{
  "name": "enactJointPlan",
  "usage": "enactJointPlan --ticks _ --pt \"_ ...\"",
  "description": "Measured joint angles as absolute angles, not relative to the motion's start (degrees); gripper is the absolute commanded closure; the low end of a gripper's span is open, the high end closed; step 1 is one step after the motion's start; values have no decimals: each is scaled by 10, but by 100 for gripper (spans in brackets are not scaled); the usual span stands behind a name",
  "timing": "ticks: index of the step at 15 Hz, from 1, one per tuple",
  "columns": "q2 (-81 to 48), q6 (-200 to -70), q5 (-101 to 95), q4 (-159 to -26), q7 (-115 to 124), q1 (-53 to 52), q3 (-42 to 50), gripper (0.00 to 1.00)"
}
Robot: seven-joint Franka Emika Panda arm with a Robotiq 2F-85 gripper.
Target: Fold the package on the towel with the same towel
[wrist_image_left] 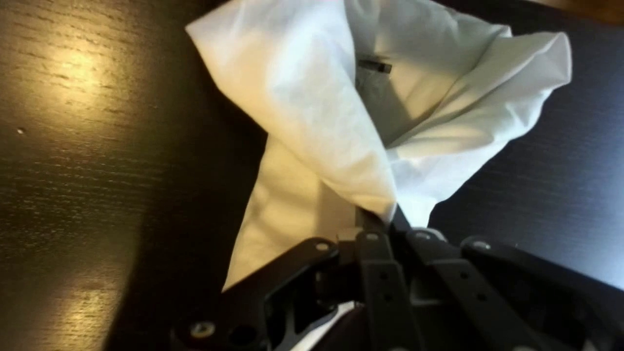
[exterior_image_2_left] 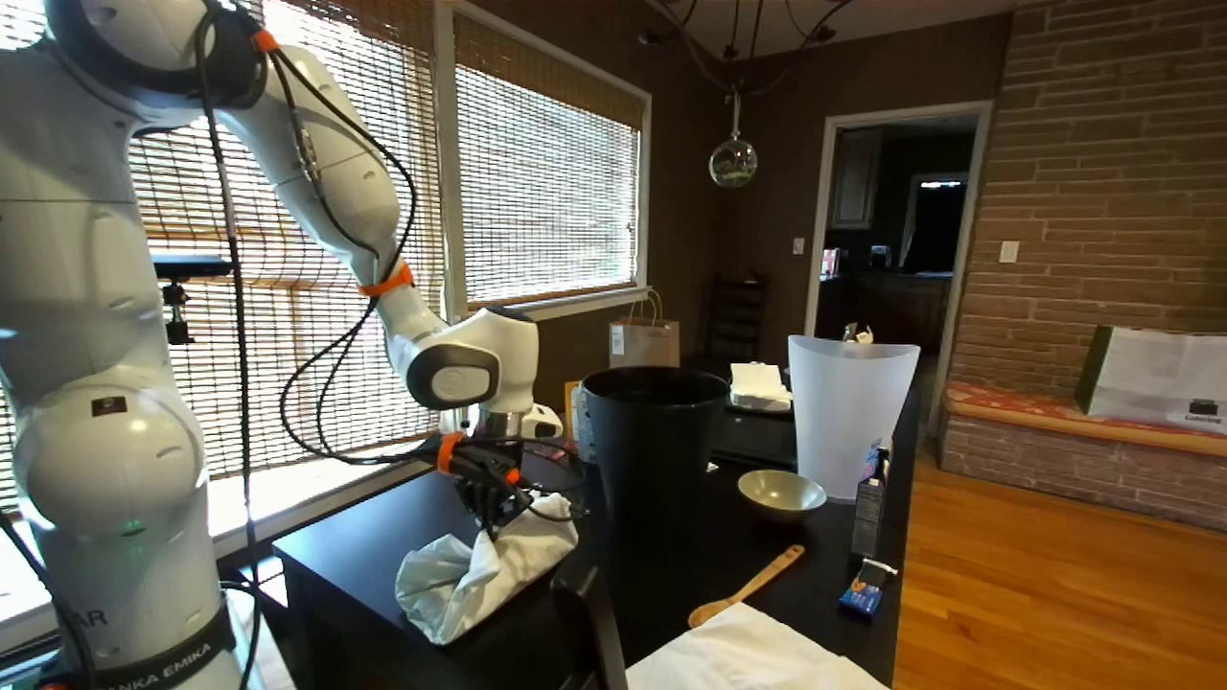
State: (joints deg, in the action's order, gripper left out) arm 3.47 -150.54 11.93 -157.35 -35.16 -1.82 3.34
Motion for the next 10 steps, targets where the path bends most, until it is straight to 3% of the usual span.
enactJointPlan --ticks 10 --pt "-45 -1513 118 -1573 -324 -23 -10 96"
